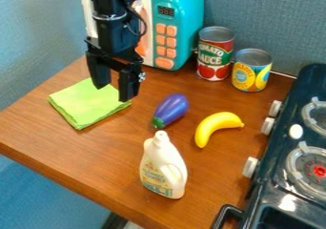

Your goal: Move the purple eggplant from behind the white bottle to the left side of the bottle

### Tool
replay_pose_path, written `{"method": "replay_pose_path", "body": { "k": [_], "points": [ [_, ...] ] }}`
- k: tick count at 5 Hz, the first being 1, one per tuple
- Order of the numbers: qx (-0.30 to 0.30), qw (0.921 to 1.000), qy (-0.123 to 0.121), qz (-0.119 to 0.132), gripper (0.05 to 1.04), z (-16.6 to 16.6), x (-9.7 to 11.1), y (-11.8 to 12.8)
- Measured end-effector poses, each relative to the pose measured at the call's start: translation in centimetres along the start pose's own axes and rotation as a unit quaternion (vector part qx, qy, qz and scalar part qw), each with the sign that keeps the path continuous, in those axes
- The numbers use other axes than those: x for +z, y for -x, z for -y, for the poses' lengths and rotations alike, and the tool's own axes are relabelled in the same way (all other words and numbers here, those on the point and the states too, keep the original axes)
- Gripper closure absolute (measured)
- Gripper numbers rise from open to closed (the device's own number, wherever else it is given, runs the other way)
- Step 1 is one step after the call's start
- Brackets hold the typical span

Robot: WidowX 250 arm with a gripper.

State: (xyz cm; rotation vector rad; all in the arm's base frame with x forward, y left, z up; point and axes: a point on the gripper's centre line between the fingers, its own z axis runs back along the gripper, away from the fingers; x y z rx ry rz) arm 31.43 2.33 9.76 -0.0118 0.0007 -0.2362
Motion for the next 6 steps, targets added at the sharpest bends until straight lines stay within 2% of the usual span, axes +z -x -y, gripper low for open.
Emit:
{"method": "replay_pose_path", "body": {
  "k": [1, 2, 3, 4, 5, 6],
  "points": [
    [-0.001, 0.9998, 0.006, -0.017, 0.083, 0.0, -1.1, 0.2],
    [-0.009, 0.9997, 0.008, 0.023, 0.083, -0.1, -0.4, -1.7],
    [-0.011, 0.9986, 0.014, 0.05, 0.083, 0.2, 0.8, -3.4],
    [-0.027, 0.9975, 0.032, 0.058, 0.083, 1.1, 0.3, -4.5],
    [-0.038, 0.9967, 0.047, 0.053, 0.083, 1.5, -1.0, -5.6],
    [-0.061, 0.9956, 0.061, 0.038, 0.083, 2.8, -3.2, -6.4]
  ]
}}
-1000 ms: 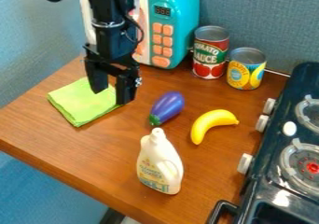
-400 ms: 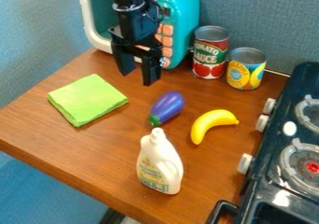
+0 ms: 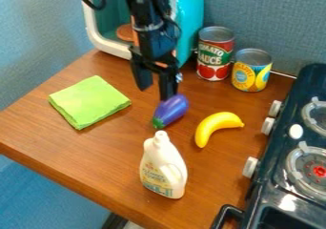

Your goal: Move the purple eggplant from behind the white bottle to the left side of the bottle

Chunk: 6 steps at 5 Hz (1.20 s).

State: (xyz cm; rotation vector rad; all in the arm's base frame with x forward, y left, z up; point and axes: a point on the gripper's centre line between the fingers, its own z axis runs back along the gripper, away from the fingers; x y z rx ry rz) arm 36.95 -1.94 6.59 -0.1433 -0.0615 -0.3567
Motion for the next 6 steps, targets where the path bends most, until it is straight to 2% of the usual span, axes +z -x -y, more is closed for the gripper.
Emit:
{"method": "replay_pose_path", "body": {
  "k": [1, 2, 4, 5, 6],
  "points": [
    [-0.023, 0.9997, 0.011, -0.002, 0.083, 0.9, -0.9, -0.6],
    [-0.031, 0.9994, 0.005, -0.014, 0.083, 1.3, -1.7, -0.8],
    [-0.018, 0.998, -0.023, -0.057, 0.083, 0.2, -3.9, -0.9],
    [-0.016, 0.9979, -0.023, -0.058, 0.139, 0.1, -4.2, -0.9],
    [-0.025, 0.9982, -0.019, -0.051, 0.282, 0.3, -4.3, -1.0]
  ]
}}
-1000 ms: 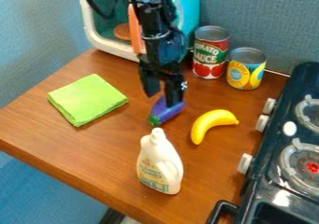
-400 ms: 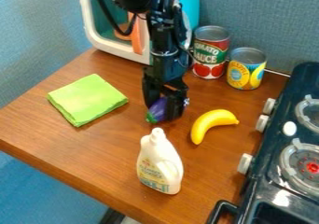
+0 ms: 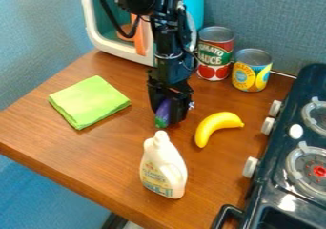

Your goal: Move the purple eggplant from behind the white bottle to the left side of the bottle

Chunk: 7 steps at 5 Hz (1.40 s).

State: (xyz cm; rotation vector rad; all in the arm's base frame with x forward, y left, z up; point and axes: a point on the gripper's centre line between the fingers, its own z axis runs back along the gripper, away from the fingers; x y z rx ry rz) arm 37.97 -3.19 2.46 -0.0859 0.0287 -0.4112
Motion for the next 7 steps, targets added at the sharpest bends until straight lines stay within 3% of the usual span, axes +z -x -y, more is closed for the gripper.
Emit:
{"method": "replay_pose_path", "body": {
  "k": [1, 2, 3, 4, 5, 6, 7],
  "points": [
    [0.0, 0.9997, 0.013, 0.022, 0.284, 1.0, 0.3, 0.9],
    [-0.01, 0.9961, 0.009, 0.087, 0.284, 2.1, 3.8, 1.5],
    [-0.015, 0.9926, -0.006, 0.121, 0.284, 2.8, 6.6, 3.0],
    [0.001, 0.9953, -0.03, 0.092, 0.284, 2.2, 7.0, 6.2],
    [0.028, 0.9981, -0.047, 0.027, 0.284, 0.7, 4.8, 9.9],
    [0.042, 0.9983, -0.04, -0.003, 0.284, -0.5, 2.8, 11.3],
    [0.039, 0.9982, -0.045, -0.006, 0.284, -1.4, 1.6, 11.4]
  ]
}}
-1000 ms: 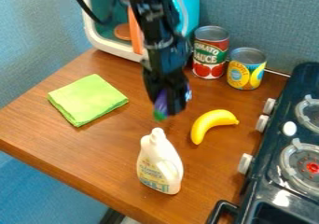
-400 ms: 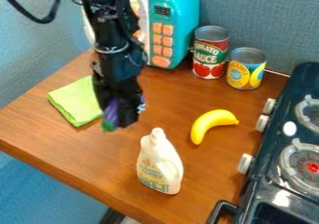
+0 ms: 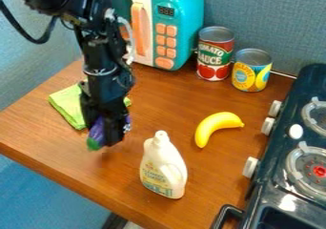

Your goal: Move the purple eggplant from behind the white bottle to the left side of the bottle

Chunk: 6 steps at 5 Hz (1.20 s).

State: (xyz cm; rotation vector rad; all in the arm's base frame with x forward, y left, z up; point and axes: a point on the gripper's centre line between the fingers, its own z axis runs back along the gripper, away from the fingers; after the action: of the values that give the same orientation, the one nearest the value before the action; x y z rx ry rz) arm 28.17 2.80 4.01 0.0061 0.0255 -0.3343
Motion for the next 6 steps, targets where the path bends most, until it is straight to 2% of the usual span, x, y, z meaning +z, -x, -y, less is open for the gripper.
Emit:
{"method": "replay_pose_path", "body": {
  "k": [1, 2, 3, 4, 5, 6],
  "points": [
    [-0.006, 0.9999, 0.002, -0.014, 0.284, -0.1, -1.5, 0.6],
    [-0.011, 0.9998, 0.008, -0.013, 0.284, 0.0, -1.9, 0.5],
    [-0.021, 0.9997, 0.008, -0.012, 0.211, 0.0, -2.0, 0.6],
    [-0.007, 0.9997, 0.016, -0.019, 0.075, 0.1, -2.3, 1.0],
    [0.013, 0.9994, 0.031, 0.01, 0.079, -0.3, -1.2, 1.3],
    [0.018, 0.9978, 0.04, 0.051, 0.083, -0.5, 0.6, 0.9]
  ]
}}
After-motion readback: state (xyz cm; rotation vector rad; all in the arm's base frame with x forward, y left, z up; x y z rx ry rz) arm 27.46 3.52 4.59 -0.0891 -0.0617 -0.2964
